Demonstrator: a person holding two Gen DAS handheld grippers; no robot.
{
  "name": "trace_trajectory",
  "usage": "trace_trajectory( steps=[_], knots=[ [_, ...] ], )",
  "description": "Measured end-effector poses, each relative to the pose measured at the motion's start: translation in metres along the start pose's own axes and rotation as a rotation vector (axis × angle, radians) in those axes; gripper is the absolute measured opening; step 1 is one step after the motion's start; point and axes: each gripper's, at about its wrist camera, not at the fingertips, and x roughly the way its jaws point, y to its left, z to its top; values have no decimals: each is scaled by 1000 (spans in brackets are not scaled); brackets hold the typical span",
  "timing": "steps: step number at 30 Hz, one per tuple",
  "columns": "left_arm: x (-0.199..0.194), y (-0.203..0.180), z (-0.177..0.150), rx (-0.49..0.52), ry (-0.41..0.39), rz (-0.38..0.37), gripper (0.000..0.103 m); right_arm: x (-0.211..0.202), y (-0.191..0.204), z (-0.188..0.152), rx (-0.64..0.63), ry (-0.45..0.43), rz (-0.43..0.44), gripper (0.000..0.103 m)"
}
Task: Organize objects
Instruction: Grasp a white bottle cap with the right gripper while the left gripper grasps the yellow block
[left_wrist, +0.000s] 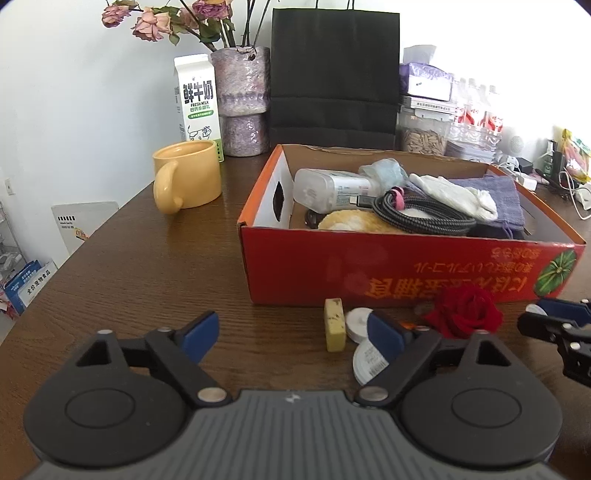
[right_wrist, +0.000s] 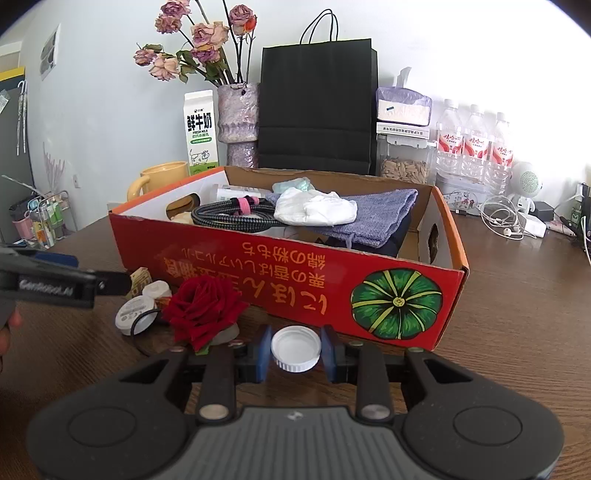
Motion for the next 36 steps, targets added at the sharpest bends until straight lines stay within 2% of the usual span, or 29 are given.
trace_trajectory(
  steps=[5,10,13,18,20,21,31,36],
  knots=[
    [9,-1,2,-7,15,-11,66,1,-1,0,4,5,2,27],
    [14,-3,3,-17,15,-17,59,1,-1,0,4,6,3,27],
    [17,-4,3,-22,23,-23,51,1,-1,0,4,5,3,27],
    [19,-4,3,-35,27,-56,32,1,0,0,4,5,3,27],
    [18,-4,2,-35,21,-86,15,1,0,0,4,5,3,27],
    [18,-4,1,-34,17,-102,12,1,0,0,4,5,2,27],
    [13,-6,-3,-44,-2,-83,12,-1,0,1,5,1,0,27],
    [2,-6,-5,-47,-45,-62,12,-4,0,1,10,-15,-1,27]
  ],
)
